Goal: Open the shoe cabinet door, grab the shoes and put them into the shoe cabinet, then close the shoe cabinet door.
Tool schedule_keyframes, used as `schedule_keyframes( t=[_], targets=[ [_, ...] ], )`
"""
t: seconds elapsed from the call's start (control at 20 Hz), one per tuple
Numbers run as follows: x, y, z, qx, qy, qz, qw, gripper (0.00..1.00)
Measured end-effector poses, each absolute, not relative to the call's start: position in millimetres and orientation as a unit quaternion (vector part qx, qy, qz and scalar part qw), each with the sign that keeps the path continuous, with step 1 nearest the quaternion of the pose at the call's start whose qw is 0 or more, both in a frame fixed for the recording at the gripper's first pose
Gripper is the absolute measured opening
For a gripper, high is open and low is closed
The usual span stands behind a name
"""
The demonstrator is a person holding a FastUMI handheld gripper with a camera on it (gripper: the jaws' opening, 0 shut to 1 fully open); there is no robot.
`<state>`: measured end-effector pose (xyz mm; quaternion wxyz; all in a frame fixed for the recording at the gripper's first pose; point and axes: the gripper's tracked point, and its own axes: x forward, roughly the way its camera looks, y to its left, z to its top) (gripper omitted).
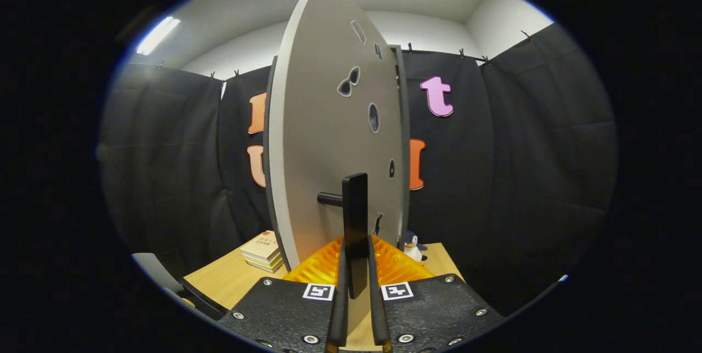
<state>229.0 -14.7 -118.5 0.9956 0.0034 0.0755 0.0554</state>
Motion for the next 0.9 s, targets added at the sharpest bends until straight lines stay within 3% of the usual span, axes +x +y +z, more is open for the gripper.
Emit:
schedule_keyframes(
  t=[0.35, 0.5, 0.9],
  targets=[
    [221, -88, -136, 0.016, 0.099, 0.027, 0.995, 0.17],
    [221, -121, -137, 0.016, 0.096, 0.01, 0.995, 0.09],
    [213, -127, -134, 0.007, 0.08, 0.03, 0.996, 0.12]
  ],
)
